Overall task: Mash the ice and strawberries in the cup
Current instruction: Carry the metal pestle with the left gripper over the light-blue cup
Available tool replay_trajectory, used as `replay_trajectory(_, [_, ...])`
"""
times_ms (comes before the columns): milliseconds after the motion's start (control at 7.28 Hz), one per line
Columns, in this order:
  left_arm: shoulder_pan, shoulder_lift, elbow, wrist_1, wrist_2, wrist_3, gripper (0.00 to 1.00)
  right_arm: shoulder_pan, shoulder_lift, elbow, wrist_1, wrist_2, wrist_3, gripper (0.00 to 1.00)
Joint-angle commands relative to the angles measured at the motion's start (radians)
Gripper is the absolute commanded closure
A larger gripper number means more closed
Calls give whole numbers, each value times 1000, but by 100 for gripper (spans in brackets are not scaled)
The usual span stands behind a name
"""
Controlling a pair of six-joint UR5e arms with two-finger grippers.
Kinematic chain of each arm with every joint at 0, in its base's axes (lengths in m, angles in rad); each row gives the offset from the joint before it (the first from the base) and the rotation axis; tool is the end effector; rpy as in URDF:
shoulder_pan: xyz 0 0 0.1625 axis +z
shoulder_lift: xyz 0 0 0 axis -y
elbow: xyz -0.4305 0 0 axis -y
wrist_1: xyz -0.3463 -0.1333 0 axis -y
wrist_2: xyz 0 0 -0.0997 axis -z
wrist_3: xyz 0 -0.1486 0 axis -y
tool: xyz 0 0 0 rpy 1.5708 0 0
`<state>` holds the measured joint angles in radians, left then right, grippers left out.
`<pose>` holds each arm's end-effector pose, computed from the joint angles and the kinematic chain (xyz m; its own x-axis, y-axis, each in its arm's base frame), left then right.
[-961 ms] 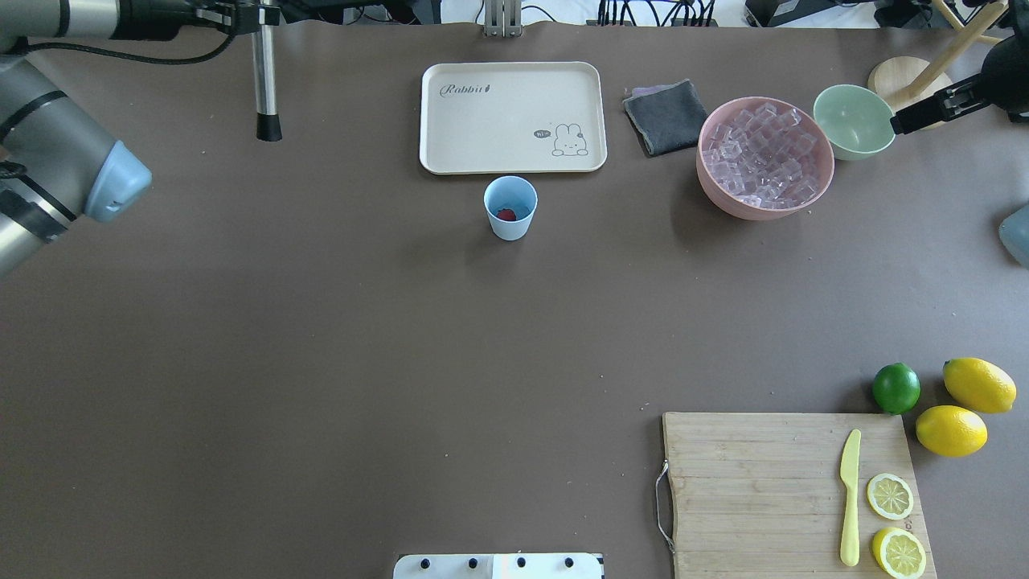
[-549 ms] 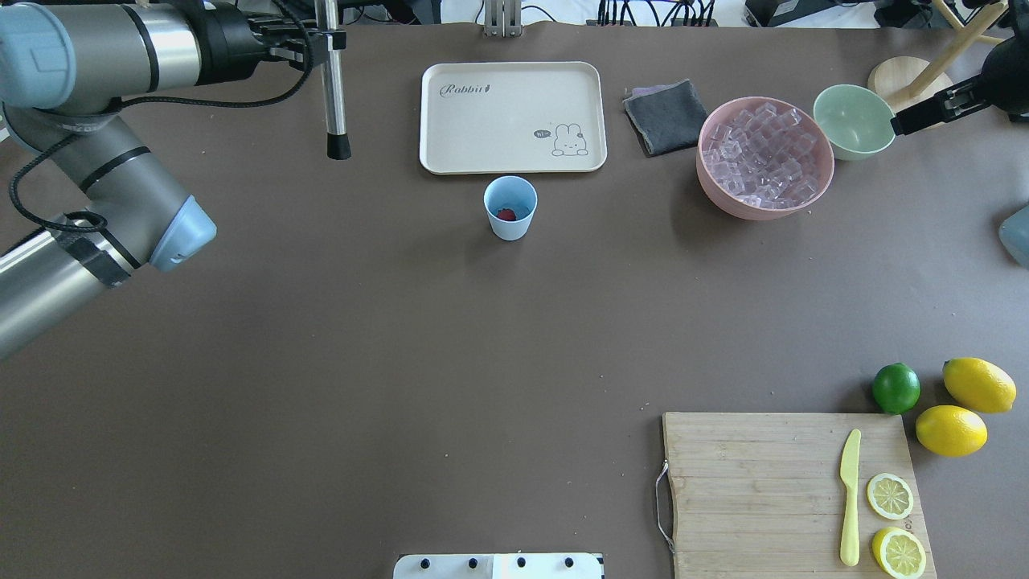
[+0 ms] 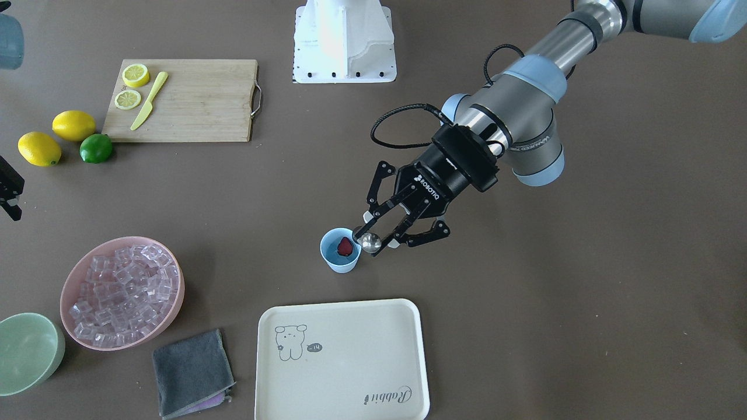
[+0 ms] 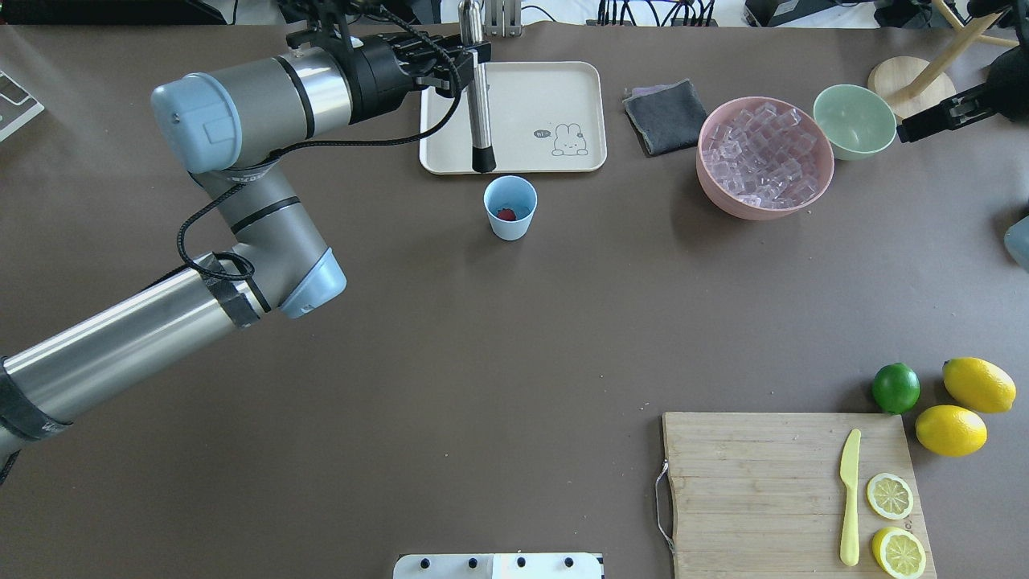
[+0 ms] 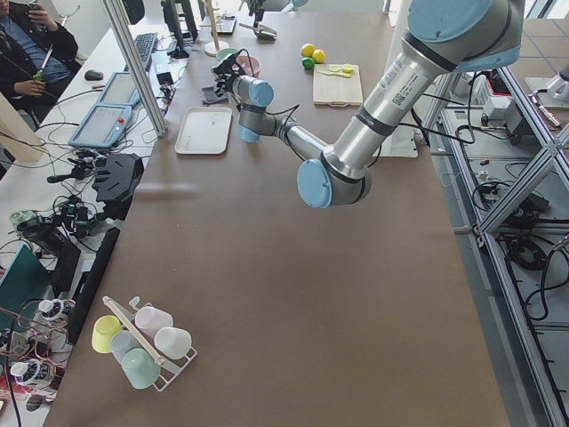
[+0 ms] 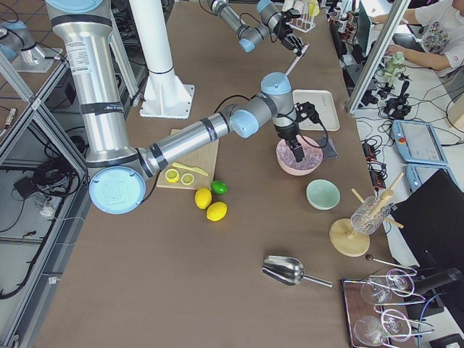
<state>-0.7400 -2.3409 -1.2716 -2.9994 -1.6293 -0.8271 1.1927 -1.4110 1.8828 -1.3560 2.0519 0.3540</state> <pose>0.4451 -0.5752 0.1722 0.2526 0.6846 -0.6838 0.6267 0.4227 0.6547 -0.1385 -0.5234 0.4688 0.7702 -0.3135 0.5555 0.0197 0.8822 0.4705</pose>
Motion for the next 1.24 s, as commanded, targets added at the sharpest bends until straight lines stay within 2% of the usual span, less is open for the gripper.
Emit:
replay_trajectory(0, [24,-75,61,0,2,2,100,-1,-14,1,0,1,13,0])
replay_trajectory(275, [22,-144,129,7,2,22,100,1,-16,-4,0,1,17,0])
replay_trajectory(549, [4,-146,132,57,2,108,100,1,-34,-4,0,-1,17,0])
replay_trajectory(1098, [7,-120,138,48,-6,97,100,-1,-29,-2,2,-4,16,0])
